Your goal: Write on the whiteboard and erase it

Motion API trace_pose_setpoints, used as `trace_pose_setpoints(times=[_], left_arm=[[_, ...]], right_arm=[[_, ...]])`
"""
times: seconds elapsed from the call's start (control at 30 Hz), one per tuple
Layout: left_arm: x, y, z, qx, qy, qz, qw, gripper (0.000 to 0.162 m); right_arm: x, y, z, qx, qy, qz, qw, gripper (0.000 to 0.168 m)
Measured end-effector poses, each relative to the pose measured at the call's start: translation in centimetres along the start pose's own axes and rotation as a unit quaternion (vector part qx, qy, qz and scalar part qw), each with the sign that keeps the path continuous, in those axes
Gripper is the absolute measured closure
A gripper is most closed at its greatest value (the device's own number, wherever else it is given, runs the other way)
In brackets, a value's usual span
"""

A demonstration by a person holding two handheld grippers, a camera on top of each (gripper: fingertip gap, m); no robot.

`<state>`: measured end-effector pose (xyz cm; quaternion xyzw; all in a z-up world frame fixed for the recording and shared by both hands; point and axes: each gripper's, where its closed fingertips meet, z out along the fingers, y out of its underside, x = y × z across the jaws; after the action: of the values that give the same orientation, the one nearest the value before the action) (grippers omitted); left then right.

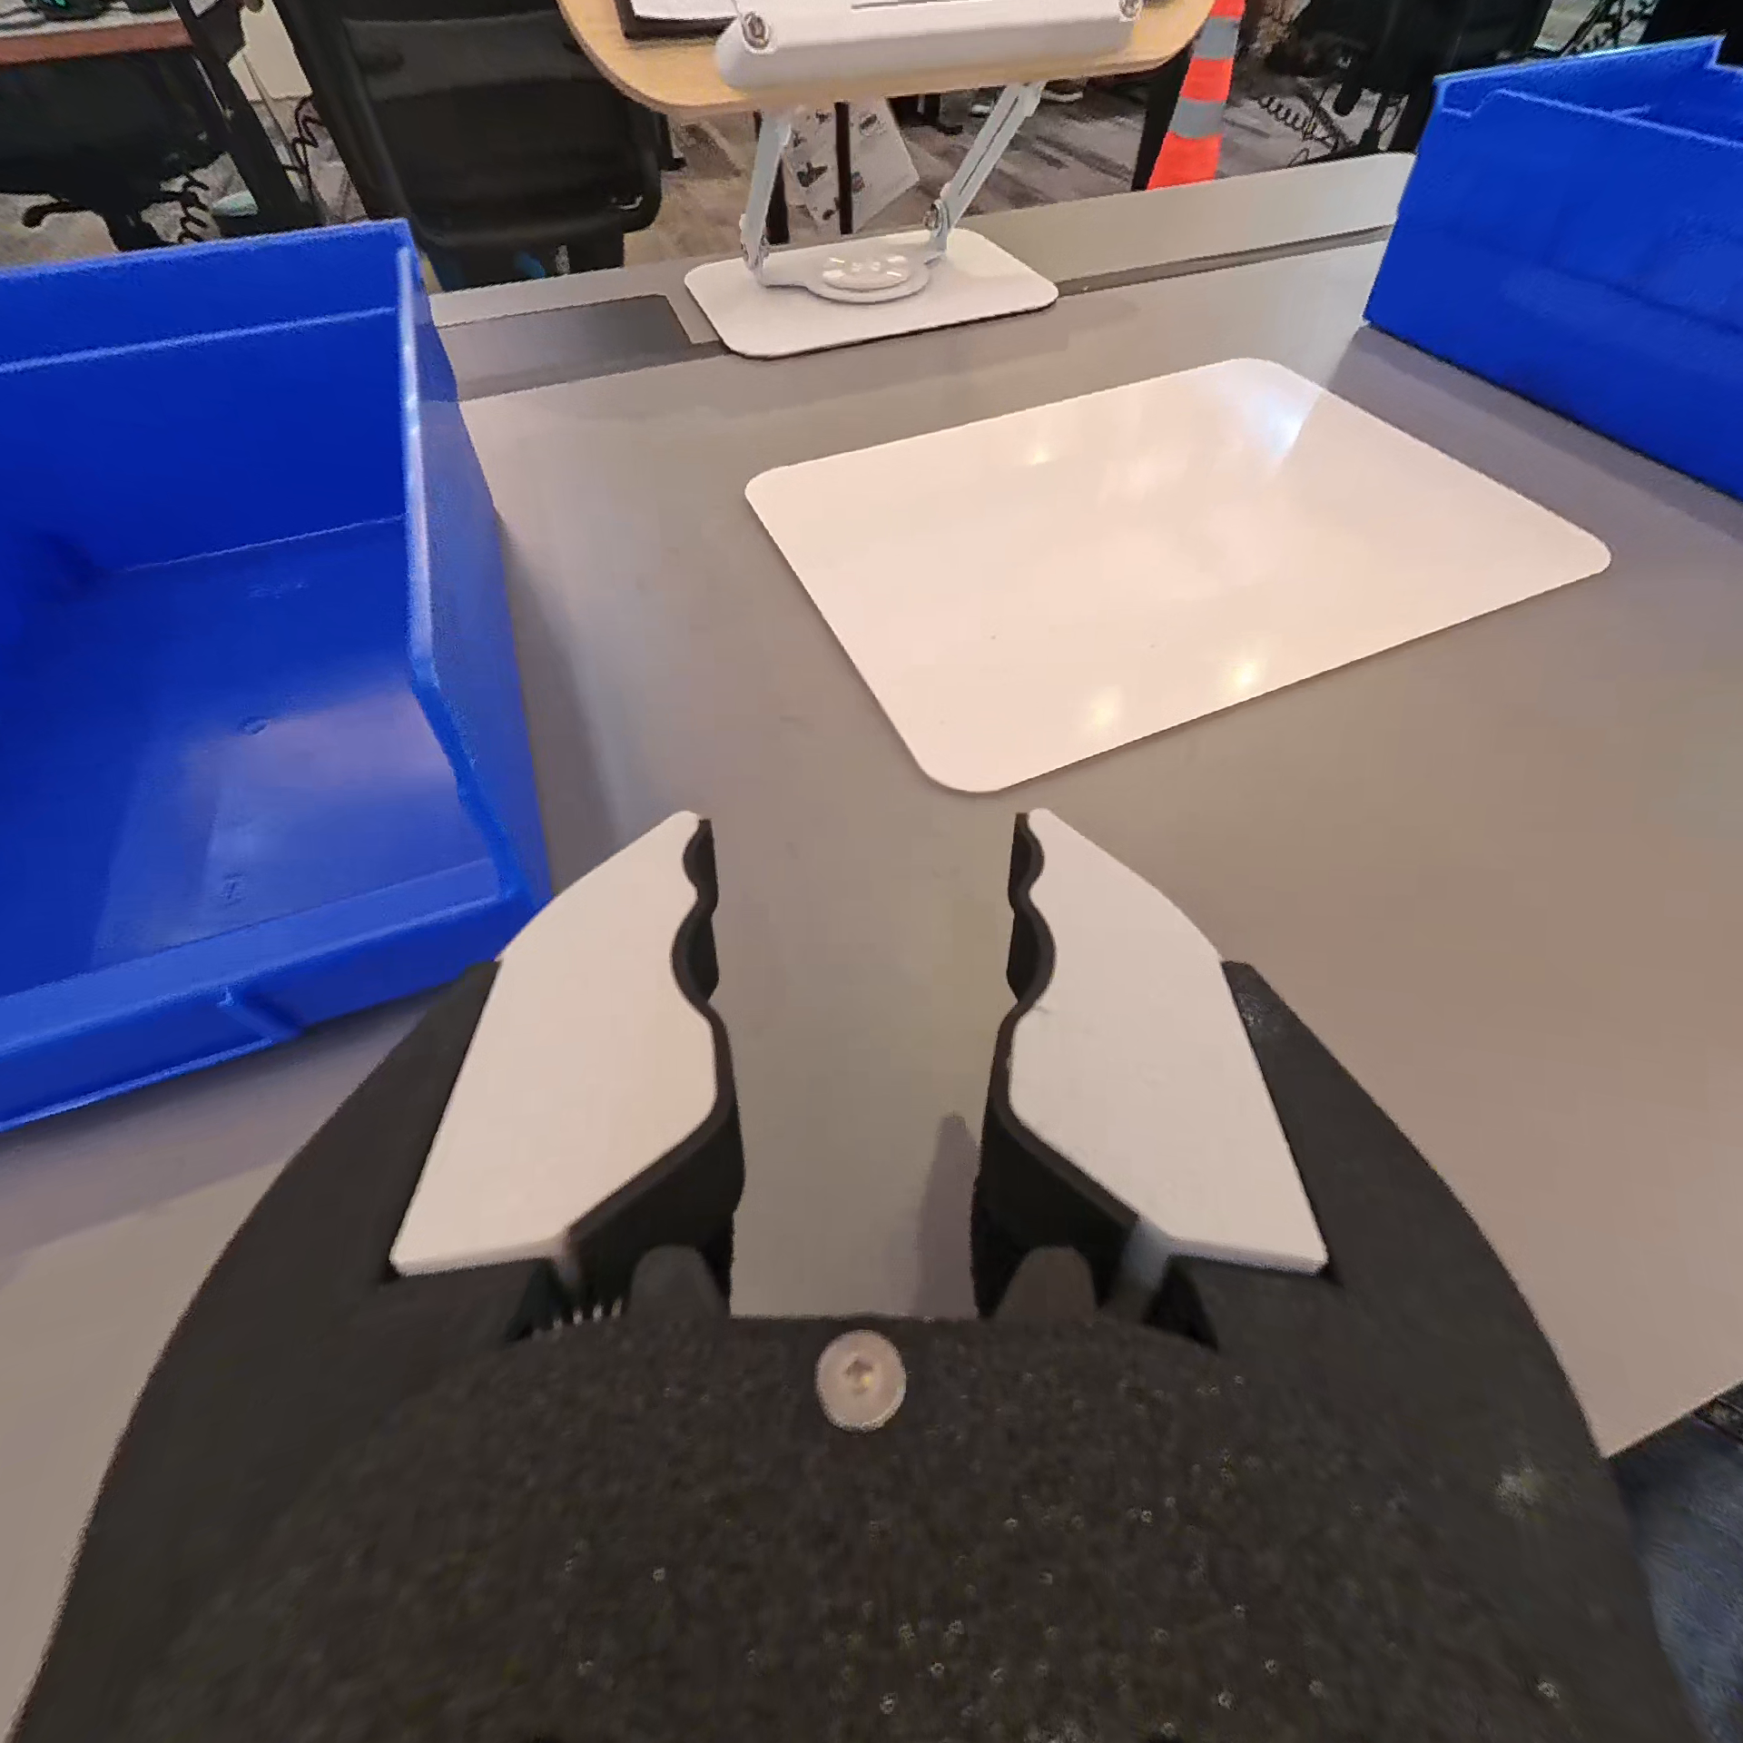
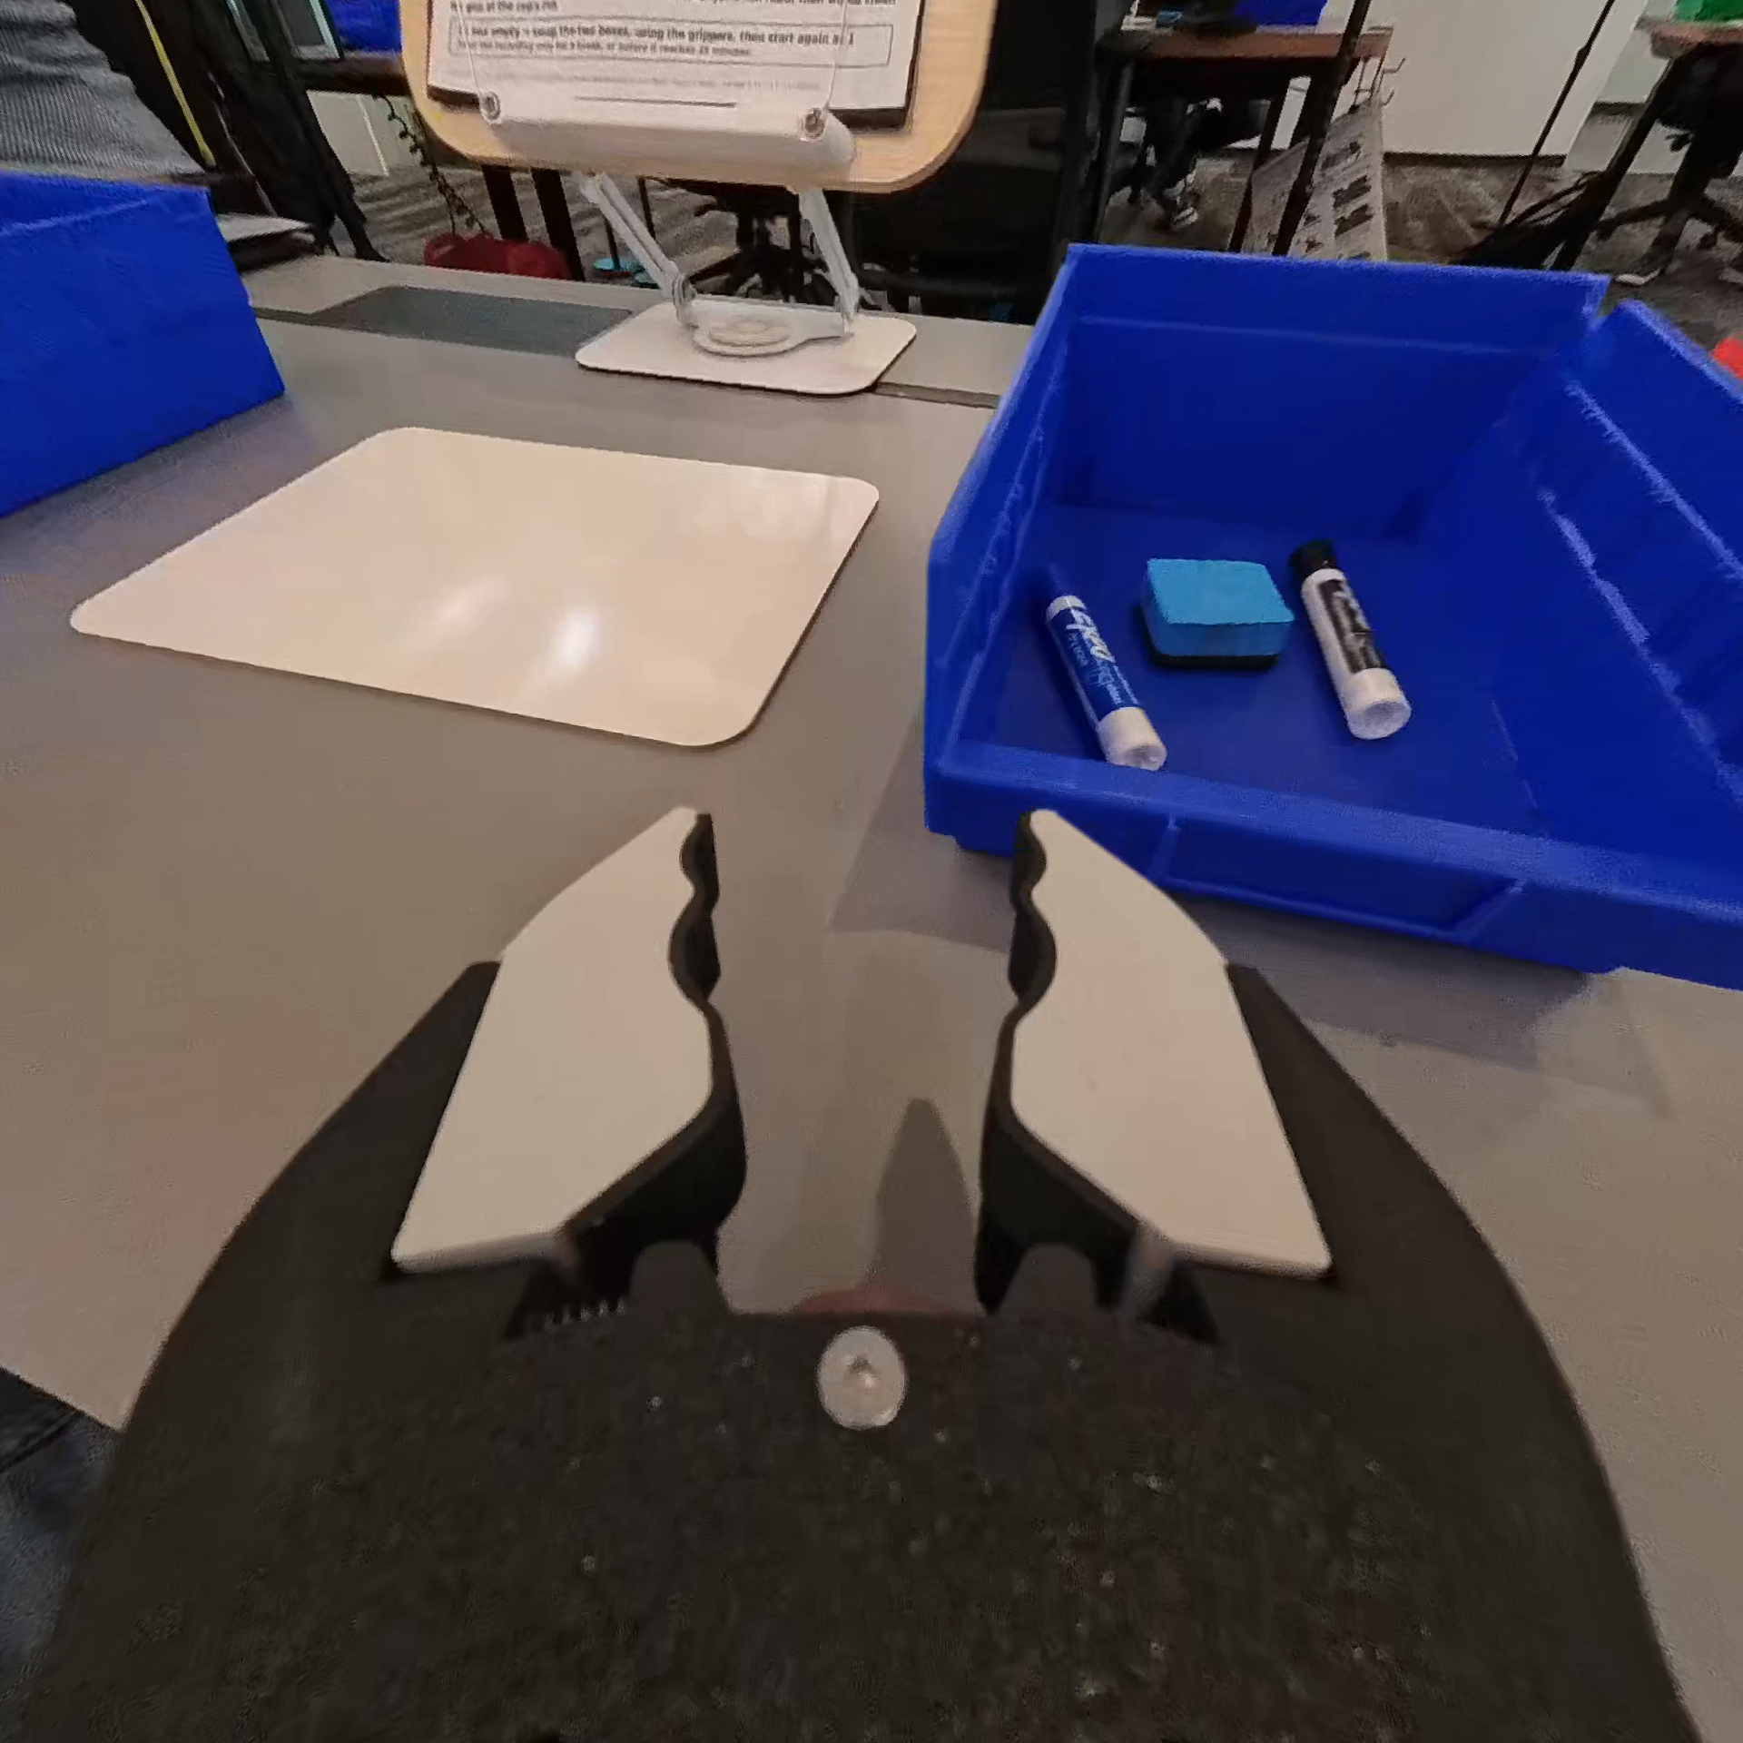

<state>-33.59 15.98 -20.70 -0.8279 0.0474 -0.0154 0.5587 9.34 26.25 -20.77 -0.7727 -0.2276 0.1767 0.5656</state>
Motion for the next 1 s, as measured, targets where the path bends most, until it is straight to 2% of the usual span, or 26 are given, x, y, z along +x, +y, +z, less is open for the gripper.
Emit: trace_pose_setpoints(times=[0.17, 0.47, 0.53, 0.63, 0.73, 0.8, 0.87, 0.9, 0.93, 1.0], left_arm=[[0.6, 0.2, 0.4, -0.005, 0.009, 0.000, 1.000, 0.102], [1.8, 0.4, 1.7, -0.025, -0.003, 0.020, 0.999, 0.099], [6.6, -1.2, 4.1, -0.025, 0.042, 0.034, 0.998, 0.102], [18.7, -4.7, 8.0, -0.039, 0.178, 0.027, 0.983, 0.101], [28.5, -8.1, 12.9, -0.036, 0.211, 0.076, 0.974, 0.090], [34.3, -9.0, 16.3, -0.050, 0.231, 0.084, 0.968, 0.082], [38.4, -8.0, 19.9, -0.093, 0.223, 0.109, 0.964, 0.065], [39.3, -7.5, 21.5, -0.112, 0.203, 0.115, 0.966, 0.064], [39.9, -7.4, 22.6, -0.118, 0.190, 0.107, 0.969, 0.065], [40.6, -8.3, 23.7, -0.103, 0.191, 0.057, 0.975, 0.081]], right_arm=[[-0.8, 0.2, 0.1, -0.007, 0.004, -0.049, 0.999, 0.109], [-1.0, 0.7, 0.0, -0.018, -0.002, -0.050, 0.999, 0.106], [0.7, 0.2, -0.1, -0.006, 0.014, -0.031, 0.999, 0.106], [5.6, -0.4, -0.7, 0.004, 0.071, 0.004, 0.997, 0.105], [9.6, -0.3, -2.0, 0.006, 0.128, 0.019, 0.992, 0.101], [11.2, -0.2, -3.4, 0.013, 0.163, 0.024, 0.986, 0.099], [12.1, 0.0, -4.7, 0.021, 0.186, 0.040, 0.981, 0.097], [12.4, 0.1, -5.2, 0.024, 0.192, 0.049, 0.980, 0.096], [12.6, 0.2, -5.5, 0.026, 0.194, 0.057, 0.979, 0.095], [12.5, 0.4, -5.6, 0.023, 0.187, 0.064, 0.980, 0.095]])
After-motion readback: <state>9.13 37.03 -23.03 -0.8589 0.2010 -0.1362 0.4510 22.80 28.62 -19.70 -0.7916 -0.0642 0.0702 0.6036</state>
